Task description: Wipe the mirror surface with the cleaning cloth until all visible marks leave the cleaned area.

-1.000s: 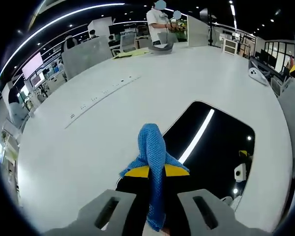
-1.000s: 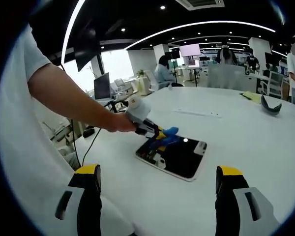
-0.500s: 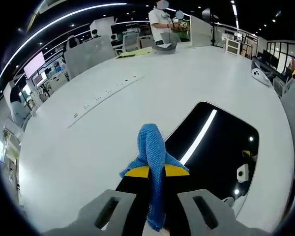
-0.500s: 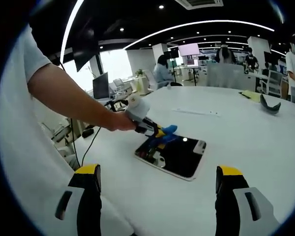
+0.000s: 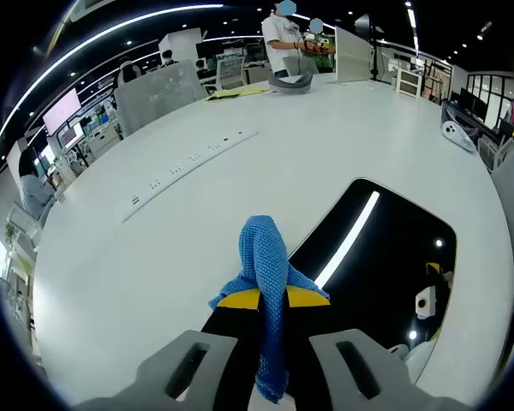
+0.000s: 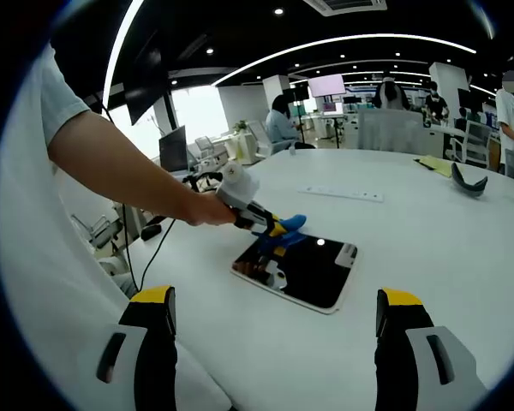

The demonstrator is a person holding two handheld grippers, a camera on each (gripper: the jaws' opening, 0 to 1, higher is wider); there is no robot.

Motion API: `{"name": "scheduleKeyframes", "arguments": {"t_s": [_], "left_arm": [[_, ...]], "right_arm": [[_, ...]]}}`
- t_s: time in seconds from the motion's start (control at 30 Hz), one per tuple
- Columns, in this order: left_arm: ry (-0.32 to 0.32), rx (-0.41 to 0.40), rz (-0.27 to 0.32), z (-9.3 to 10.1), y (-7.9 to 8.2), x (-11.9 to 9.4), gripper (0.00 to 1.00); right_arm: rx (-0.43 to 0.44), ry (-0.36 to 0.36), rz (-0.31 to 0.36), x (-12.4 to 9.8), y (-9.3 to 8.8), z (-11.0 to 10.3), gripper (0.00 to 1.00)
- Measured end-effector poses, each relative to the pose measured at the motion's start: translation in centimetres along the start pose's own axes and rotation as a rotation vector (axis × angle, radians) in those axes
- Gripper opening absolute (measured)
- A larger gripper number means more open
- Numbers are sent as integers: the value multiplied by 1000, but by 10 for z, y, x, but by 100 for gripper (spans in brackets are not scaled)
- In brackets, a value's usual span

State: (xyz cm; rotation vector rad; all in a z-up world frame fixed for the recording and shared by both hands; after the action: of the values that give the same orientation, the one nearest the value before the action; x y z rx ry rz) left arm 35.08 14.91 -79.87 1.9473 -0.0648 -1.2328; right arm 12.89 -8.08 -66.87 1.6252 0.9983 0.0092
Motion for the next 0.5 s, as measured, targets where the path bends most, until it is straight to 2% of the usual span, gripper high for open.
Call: {"name": "scheduleKeyframes", "arguments": {"t_s": [0.33,0.5], "left_arm": [[6,16,-6,-2,1,1,6],[20,-8,-1,-2,0,0,6]], "right_arm": [[3,-6,0,-1,-1,1,97],[3,-10,-6,-2,-2,1,96]]}}
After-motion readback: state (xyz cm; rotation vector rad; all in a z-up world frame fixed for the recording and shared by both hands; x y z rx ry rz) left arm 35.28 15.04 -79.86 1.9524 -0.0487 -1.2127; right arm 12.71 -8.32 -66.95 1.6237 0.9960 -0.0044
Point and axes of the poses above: the point that each gripper's makers call its tool centre point, and the gripper's own axes: x roughly forward along the fingers, z roughly to its right, y roughly out of its top, the point moved 6 cm from there along -x, roughly backward along the fingers, and after that the axes turned 10 degrees about x, right-handed, at the moved point
